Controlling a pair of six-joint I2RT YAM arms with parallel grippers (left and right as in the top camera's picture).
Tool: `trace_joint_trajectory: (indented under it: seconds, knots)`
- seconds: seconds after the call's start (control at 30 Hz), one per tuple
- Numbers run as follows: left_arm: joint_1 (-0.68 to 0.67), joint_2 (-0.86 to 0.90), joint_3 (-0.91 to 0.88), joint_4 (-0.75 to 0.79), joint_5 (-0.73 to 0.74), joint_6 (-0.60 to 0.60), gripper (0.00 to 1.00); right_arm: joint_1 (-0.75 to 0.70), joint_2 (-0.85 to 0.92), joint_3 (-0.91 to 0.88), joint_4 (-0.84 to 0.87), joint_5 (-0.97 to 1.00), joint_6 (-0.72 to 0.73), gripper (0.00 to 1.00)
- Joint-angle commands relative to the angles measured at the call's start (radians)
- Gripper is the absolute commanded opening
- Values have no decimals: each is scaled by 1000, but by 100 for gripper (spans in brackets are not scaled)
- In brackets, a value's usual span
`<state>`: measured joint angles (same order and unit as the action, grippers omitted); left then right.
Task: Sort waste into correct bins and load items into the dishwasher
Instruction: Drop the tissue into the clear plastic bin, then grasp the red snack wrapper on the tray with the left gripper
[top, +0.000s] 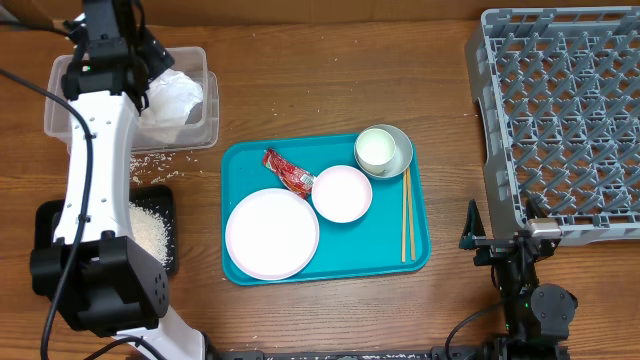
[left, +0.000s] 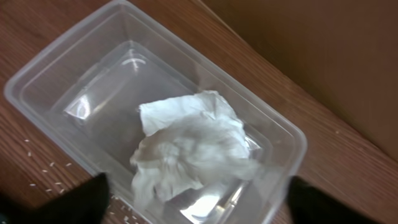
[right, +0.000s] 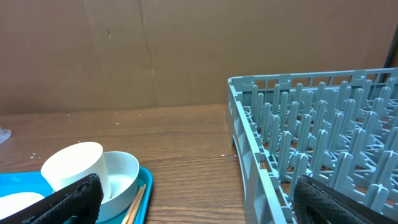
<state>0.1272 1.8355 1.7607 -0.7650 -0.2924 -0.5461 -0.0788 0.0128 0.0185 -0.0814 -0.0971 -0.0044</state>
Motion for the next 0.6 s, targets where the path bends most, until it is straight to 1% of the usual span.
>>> trace_joint_trajectory:
  seconds: [0.0, 0.07, 0.13, 0.2, 0.27, 0.3, 0.33, 0.37, 0.4, 0.43, 0.5, 0.53, 0.57]
  knots:
    - [10, 20, 23, -14, 24, 23, 100, -7, -10, -10, 4, 6, -7, 100]
    - [10, 19, 23, -30, 130, 23, 100, -7, -10, -10, 4, 6, -7, 100]
    - [8, 19, 23, -55, 295, 24, 100, -7, -10, -10, 5, 6, -7, 100]
    - [4, 19, 23, -97, 546, 43, 100, -7, -10, -10, 5, 6, -7, 100]
    - [-13, 23, 22, -129, 781, 122, 98, -7, -10, -10, 4, 6, -7, 100]
    - [-29, 26, 22, -147, 885, 185, 98, -7, -10, -10, 4, 6, -7, 100]
    - [-53, 27, 22, -172, 950, 249, 98, -7, -10, -10, 5, 6, -7, 100]
    - [-100, 28, 22, -224, 957, 323, 100, -7, -10, -10, 4, 6, -7, 100]
    - [-129, 28, 22, -256, 923, 345, 100, -7, -10, -10, 4, 6, -7, 100]
    - [-165, 29, 21, -287, 851, 345, 100, -7, -10, -10, 5, 6, -7, 100]
    - [-230, 35, 19, -330, 681, 311, 99, -7, -10, -10, 5, 6, -7, 100]
    - [-268, 43, 19, -348, 581, 257, 100, -7, -10, -10, 5, 6, -7, 100]
    - [-293, 51, 17, -358, 516, 211, 100, -7, -10, -10, 4, 6, -7, 100]
